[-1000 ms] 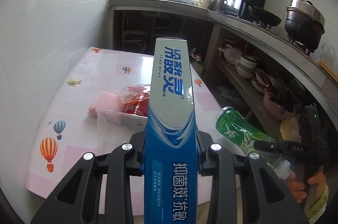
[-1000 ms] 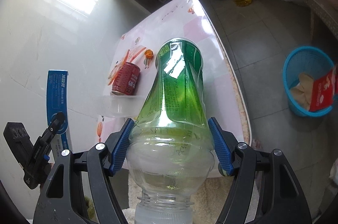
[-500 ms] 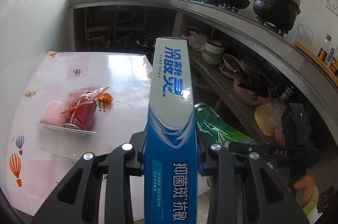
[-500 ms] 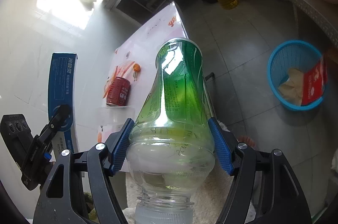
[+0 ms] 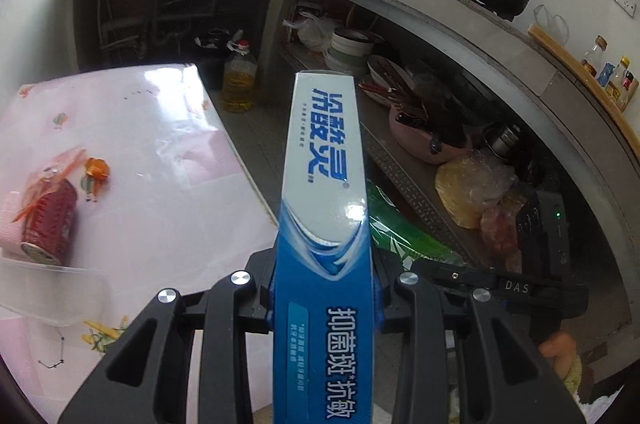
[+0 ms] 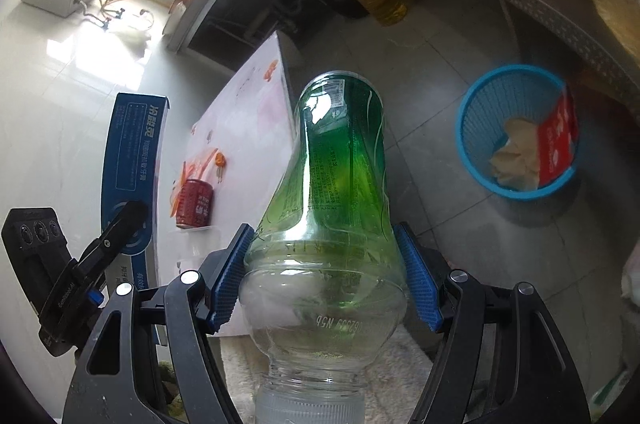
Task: Collect trash
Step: 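Lift the toothpaste box and green bottle and carry them toward the wastebasket, then open both grippers over the blue wastebasket to drop the box and bottle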
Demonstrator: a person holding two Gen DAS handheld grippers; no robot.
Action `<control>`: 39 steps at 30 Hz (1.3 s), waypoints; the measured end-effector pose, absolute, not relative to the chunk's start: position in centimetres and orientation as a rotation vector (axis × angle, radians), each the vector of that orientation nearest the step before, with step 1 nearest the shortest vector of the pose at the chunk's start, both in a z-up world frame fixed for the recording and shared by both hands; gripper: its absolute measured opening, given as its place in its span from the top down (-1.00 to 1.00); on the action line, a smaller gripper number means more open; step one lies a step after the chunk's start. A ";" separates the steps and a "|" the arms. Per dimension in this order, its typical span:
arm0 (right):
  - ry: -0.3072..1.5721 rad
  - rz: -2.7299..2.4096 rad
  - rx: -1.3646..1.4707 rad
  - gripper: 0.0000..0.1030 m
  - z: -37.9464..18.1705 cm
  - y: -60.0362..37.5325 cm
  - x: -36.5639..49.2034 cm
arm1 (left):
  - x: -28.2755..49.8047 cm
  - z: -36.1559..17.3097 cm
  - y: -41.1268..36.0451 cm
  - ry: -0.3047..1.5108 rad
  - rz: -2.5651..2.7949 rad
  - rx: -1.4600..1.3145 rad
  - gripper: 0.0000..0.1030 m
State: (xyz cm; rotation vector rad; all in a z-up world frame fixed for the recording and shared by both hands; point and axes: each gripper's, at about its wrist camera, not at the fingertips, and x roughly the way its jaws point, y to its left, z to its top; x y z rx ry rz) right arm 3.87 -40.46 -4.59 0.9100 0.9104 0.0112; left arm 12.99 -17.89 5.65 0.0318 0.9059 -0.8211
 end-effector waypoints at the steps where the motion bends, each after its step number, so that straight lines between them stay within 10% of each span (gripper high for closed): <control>1: 0.909 -0.020 0.921 -0.30 -5.0 -41.3 3.1 | 13.3 5.2 -18.7 0.935 -0.846 0.022 0.37; 14: 1.015 -0.334 1.113 -0.30 -14.2 -49.9 -2.0 | 17.3 -1.6 -29.8 1.257 -0.977 0.028 0.37; 30: 1.100 -0.438 1.103 -0.47 -26.0 -53.3 11.0 | 23.4 -6.5 -36.9 1.392 -0.893 0.076 0.37; 39: 1.058 -0.481 1.039 -0.47 -22.8 -51.9 3.1 | 25.7 -10.8 -40.4 1.569 -0.870 0.095 0.37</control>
